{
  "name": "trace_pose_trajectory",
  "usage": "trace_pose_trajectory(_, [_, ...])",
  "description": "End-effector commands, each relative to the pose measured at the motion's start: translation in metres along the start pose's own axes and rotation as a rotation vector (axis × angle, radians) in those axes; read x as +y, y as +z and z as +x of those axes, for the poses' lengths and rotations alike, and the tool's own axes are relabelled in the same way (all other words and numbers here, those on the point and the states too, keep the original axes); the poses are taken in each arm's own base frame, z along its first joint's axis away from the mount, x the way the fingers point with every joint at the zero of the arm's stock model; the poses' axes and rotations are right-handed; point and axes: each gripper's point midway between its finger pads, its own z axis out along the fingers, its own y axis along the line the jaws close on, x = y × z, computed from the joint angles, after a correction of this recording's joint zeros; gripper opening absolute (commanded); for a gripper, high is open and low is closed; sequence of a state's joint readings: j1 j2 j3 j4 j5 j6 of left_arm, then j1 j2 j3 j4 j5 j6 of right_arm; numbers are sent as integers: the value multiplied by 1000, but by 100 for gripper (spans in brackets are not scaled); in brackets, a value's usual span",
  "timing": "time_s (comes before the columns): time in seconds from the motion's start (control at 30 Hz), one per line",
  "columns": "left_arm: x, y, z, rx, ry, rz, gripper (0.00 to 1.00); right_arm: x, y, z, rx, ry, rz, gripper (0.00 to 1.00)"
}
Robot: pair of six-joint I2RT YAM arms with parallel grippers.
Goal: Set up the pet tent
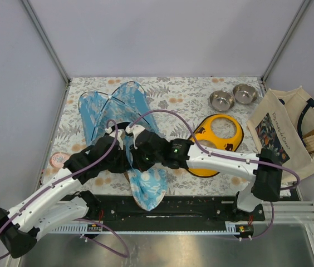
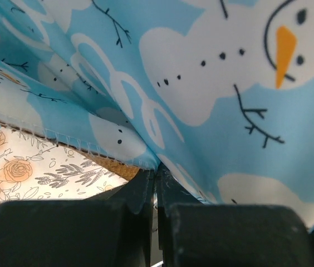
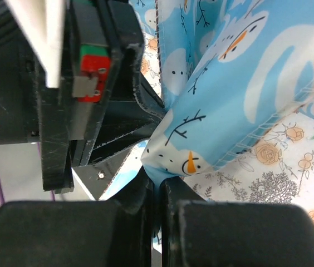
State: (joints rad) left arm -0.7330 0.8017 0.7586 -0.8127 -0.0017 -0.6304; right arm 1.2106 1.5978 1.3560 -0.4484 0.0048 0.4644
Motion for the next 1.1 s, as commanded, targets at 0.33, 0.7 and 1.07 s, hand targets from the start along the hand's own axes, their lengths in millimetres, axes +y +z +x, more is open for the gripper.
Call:
trace_pose_trajectory(0.33, [32,25,-33,-57,-163,-14,0,-13,49,-39,-30,119,69,5])
trace_pose_trajectory(0.7, [51,32,-28,-38,-214,-61,0,-54,54,-62,-51,163,174,73])
trace_pose_trajectory(1.07, [61,30,-25,-30,-241,-105,1,-85,53,-113,-246,166,232,73])
